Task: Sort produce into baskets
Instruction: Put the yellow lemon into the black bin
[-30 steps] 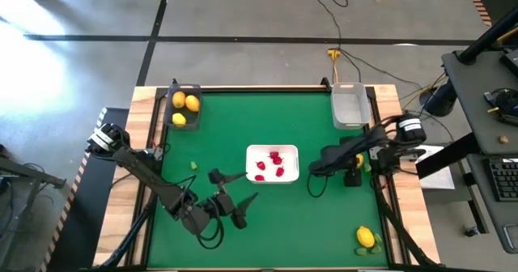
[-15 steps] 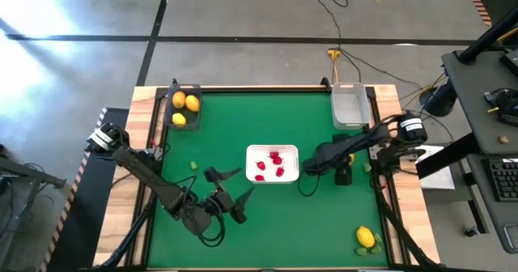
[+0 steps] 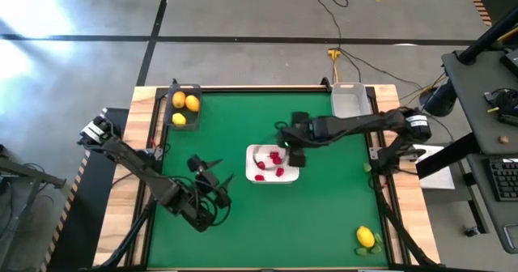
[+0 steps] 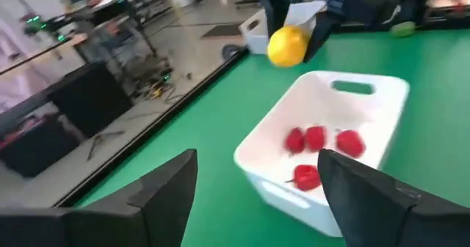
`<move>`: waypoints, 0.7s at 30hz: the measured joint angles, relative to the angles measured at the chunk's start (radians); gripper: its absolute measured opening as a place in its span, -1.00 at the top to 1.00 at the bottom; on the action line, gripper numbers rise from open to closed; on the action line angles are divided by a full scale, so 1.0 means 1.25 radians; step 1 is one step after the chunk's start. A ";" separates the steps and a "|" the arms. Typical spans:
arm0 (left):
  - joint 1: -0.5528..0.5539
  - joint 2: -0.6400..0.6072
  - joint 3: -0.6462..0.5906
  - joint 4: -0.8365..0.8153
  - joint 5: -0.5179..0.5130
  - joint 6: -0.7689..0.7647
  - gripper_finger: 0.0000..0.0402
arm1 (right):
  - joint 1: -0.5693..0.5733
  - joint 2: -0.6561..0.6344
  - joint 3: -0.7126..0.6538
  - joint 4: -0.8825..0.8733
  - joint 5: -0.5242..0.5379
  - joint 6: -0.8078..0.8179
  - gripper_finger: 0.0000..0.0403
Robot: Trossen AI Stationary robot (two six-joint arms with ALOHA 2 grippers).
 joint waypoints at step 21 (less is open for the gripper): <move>0.072 -0.008 -0.323 0.325 0.249 -0.103 0.16 | -0.197 0.508 0.407 0.320 -0.270 0.024 -0.36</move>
